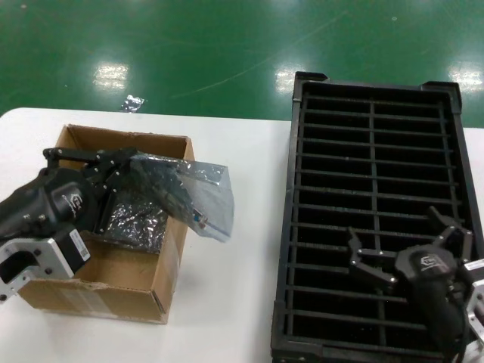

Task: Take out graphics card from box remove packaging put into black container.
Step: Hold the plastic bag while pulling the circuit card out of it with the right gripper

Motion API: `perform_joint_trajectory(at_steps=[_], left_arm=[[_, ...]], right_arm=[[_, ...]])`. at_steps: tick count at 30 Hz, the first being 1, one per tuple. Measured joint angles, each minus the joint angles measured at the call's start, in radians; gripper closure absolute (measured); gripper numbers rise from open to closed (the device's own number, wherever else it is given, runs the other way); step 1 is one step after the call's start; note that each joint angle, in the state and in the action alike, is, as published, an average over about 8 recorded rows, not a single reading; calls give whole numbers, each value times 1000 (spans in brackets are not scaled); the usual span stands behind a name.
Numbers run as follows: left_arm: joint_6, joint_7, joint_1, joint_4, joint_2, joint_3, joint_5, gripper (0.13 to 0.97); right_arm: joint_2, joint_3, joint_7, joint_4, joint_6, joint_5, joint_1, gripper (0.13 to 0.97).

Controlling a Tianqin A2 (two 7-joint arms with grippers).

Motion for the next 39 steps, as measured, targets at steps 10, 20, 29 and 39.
perform_joint_trajectory(at_steps=[10,20,29,39], left_arm=[[0,0,0,0,0,0,0,958],[0,0,0,0,0,0,0,958],[0,0,0,0,0,0,0,958],[0,0,0,0,0,0,0,958]], right_arm=[[62,-39,28,8,-80,9,26,203],[103,-77,52,33,-149,16,40,303],[115,-119,59,42,-210,19,64,485],[103,-183,58,17,-279,10,120,714]])
